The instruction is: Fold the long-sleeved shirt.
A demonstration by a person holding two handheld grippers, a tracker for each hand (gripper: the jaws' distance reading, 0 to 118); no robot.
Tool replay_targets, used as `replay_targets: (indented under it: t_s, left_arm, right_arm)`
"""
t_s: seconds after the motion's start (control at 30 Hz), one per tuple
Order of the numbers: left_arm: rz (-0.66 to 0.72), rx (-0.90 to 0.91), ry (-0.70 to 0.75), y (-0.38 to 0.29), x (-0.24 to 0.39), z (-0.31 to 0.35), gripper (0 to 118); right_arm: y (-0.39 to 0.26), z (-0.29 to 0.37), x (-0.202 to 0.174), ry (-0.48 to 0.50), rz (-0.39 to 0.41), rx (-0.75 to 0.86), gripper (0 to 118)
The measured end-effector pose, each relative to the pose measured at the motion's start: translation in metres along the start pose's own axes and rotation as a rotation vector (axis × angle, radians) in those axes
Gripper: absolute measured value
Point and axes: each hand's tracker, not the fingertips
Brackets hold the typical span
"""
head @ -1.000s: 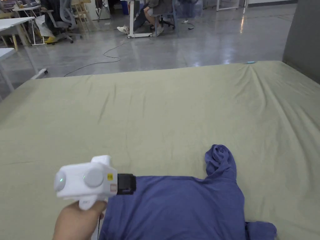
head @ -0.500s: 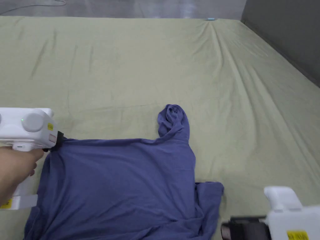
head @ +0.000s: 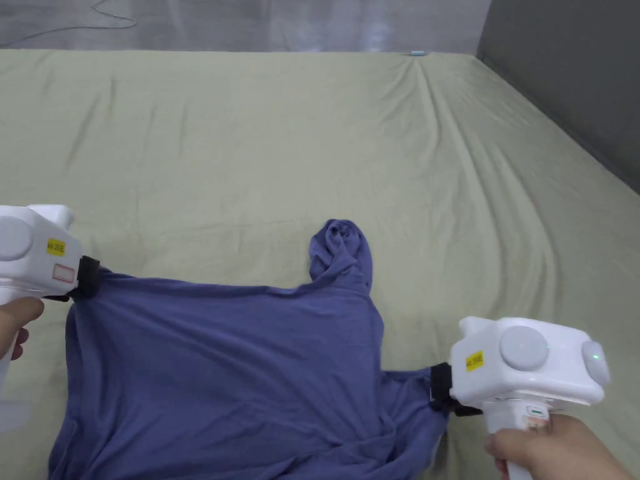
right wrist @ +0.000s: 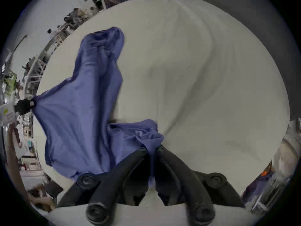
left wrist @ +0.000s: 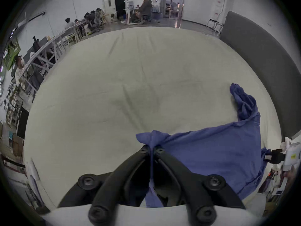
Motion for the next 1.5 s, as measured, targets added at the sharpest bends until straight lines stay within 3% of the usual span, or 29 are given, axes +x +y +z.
replay_targets:
  t_s: [0.2,0.4,0.63,0.8,0.97,1.03,1.3,1.5]
  left_arm:
    - [0.075,0.023,-0.049,-0.010,-0.012,0.054,0]
    - [0.091,0.102,-0.079,-0.004,-0.016,0.123,0]
    - [0.225,0.238,-0.122,0.057,-0.040,0.208,0]
    - [0.272,0.316,-0.108,0.123,-0.054,0.261,0]
    - [0.375,0.395,-0.109,0.192,-0.081,0.293,0]
    - [0.370,0.419,-0.098,0.217,-0.083,0.302,0]
    - [0.407,0.504,-0.121,0.271,-0.067,0.314,0]
    - [0.390,0.515,-0.131,0.281,-0.057,0.294,0]
  right_arm:
    - [-0.008,0.076,0.012,0.077,0.049,0.112,0]
    - [-0.009,0.166,0.001,-0.002,0.238,0.260,0]
    - [0.072,0.279,-0.008,-0.069,0.270,0.474,0]
    - [0.164,0.348,-0.019,-0.117,0.221,0.569,0]
    - [0.259,0.402,-0.030,-0.108,0.097,0.641,0]
    - [0.288,0.415,-0.040,-0.121,0.098,0.668,0]
    - [0.349,0.438,-0.062,-0.150,0.036,0.744,0]
    - [0.361,0.416,-0.058,-0.161,0.024,0.761,0]
